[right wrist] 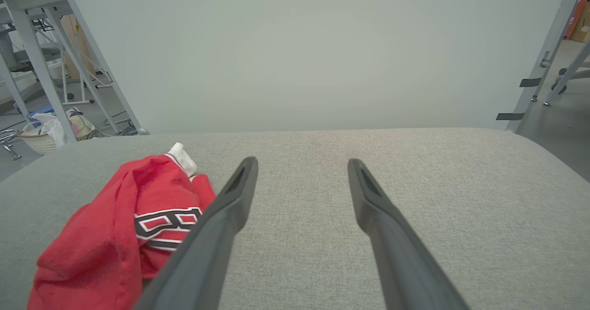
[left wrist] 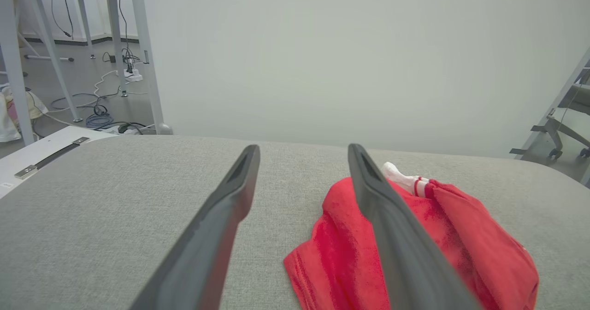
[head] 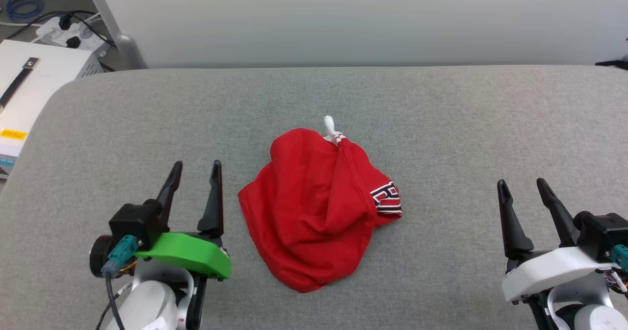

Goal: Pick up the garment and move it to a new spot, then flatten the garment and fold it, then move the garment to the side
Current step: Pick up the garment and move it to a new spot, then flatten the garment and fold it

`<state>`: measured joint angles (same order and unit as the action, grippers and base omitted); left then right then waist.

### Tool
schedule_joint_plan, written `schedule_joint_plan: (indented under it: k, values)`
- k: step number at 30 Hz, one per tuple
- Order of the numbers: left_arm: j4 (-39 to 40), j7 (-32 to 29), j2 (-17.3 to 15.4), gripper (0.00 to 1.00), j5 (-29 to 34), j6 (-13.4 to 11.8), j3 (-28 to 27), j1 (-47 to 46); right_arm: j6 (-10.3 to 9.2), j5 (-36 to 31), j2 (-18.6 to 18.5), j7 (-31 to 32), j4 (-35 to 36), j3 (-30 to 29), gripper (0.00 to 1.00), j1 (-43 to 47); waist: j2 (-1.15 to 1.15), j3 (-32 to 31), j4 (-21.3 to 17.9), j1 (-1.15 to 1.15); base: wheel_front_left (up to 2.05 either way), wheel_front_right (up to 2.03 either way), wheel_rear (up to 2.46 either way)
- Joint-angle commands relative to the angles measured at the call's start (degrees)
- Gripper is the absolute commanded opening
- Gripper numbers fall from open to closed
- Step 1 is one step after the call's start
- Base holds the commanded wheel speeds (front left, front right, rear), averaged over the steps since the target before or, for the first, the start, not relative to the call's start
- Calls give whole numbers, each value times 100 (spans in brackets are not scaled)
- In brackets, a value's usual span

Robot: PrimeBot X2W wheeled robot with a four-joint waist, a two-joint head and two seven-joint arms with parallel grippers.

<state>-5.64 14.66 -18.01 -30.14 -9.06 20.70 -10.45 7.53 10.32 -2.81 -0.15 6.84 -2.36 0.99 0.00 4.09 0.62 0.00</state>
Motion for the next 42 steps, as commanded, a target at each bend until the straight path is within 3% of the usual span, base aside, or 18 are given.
schedule_joint_plan:
  k: [1,15,23,30,37,42]
  values:
    - [56,32,-48,100,67,-55,-109,154,-4,-21,-7,34,21,-4,100,87,0,-126,91,0,0,0,0]
    - [329,0,-313,100,168,-206,-368,607,-4,142,-7,412,-79,51,100,217,0,-195,73,0,0,0,0]
    - [397,1,-218,100,157,-213,-326,492,-4,618,-131,1695,-496,1010,100,-398,0,18,309,0,0,0,0]
    - [287,15,-48,100,181,-97,-227,238,-4,1133,-436,2682,-856,1965,100,-1497,0,292,795,0,0,0,0]
    - [152,28,160,100,238,37,-205,22,-4,1352,-617,3320,-1756,2338,100,-2463,0,501,1206,0,0,0,0]
    - [97,32,279,100,303,108,-301,-4,-4,1436,-684,3734,-2379,2526,100,-2803,0,566,1297,0,0,0,0]
